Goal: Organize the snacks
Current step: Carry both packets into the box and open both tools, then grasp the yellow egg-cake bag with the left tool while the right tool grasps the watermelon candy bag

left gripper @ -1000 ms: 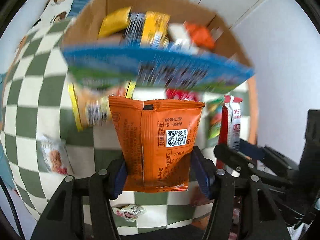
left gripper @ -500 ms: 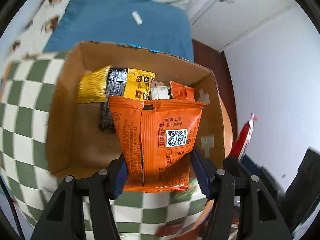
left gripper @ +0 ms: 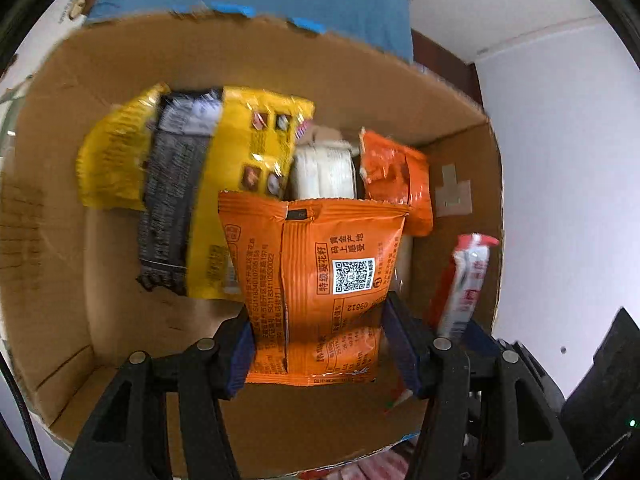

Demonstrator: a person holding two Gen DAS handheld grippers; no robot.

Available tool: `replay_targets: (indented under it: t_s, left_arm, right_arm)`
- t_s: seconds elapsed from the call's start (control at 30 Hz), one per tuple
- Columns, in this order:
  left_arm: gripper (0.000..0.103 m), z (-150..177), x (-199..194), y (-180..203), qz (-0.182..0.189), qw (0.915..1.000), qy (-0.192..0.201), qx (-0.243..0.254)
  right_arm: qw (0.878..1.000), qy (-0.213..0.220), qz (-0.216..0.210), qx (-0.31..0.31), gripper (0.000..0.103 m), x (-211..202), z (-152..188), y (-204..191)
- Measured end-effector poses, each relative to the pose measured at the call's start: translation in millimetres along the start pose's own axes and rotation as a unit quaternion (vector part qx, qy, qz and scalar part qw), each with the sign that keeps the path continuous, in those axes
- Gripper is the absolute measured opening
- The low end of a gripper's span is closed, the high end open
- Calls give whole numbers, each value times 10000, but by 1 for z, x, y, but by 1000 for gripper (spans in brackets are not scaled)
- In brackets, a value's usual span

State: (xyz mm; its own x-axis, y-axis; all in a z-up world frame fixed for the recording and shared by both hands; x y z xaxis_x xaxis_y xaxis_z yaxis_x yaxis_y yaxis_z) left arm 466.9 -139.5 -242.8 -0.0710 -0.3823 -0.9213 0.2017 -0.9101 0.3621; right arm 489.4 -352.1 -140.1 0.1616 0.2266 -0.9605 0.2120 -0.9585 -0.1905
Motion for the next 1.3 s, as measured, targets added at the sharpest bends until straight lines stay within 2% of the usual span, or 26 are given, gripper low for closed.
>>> replay_targets:
  t_s: [0.03,0.07,0.1,0.13,0.17,0.3,0.43,0.6,0.8,1.0,1.3]
  left_arm:
    - [59,1,4,-2,-40,10000,-50,-12]
    - [71,1,7,-2,-46,10000,-69,-19]
    - [89,1,8,-3,-61,9999,-79,-11]
    - [94,1,10,-4,-109,9999,-62,20]
    - [96,1,9,-5,-148,9999,-33,40]
    - [96,2,8,-9,-260,9996,48,79]
    - [96,5,3,-12,-457,9985,220,188]
    - [96,9,-13,-18,-753,9948,630,275]
    - [96,16,-42,-24,-1098,9856,1194,473]
    - [96,32,-73,-26,-1168,9769,1685,609]
    - [96,82,-126,-39,-1004,9618,2434,745]
  right_arm:
    - [9999,-109,-19,-4,50,5,2,1]
    - [9998,-197,-30,-22,58,11,2,1]
    - [9993,-368,-13,-33,76,18,4,2]
    - [9988,-490,13,-38,84,22,6,3]
    - [9986,-525,1,-73,90,23,6,1]
    - [9979,-620,88,-138,95,21,9,-5]
    - [9977,-653,117,-107,95,23,10,-8]
    - [9981,-593,132,-52,95,16,12,-8]
    - [9991,-388,193,-2,95,-1,17,-9]
    - [9997,-88,232,43,95,-29,23,-10]
    - [9971,743,191,-11,95,-99,40,-28]
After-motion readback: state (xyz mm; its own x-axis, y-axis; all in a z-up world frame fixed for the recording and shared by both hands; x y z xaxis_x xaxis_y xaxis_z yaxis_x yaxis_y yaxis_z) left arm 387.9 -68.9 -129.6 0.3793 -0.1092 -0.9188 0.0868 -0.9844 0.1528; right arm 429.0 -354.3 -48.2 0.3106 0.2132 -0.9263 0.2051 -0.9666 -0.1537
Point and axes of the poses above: each gripper's, at about its wrist camera, not at the fingertips, and x roughly the way its jaws point, y to its right, z to its underside, the point moved 7 cm from there along x, roughly the way its jaws point, and after that the axes turned 7 degrees about -x, right-handed, at the moved point
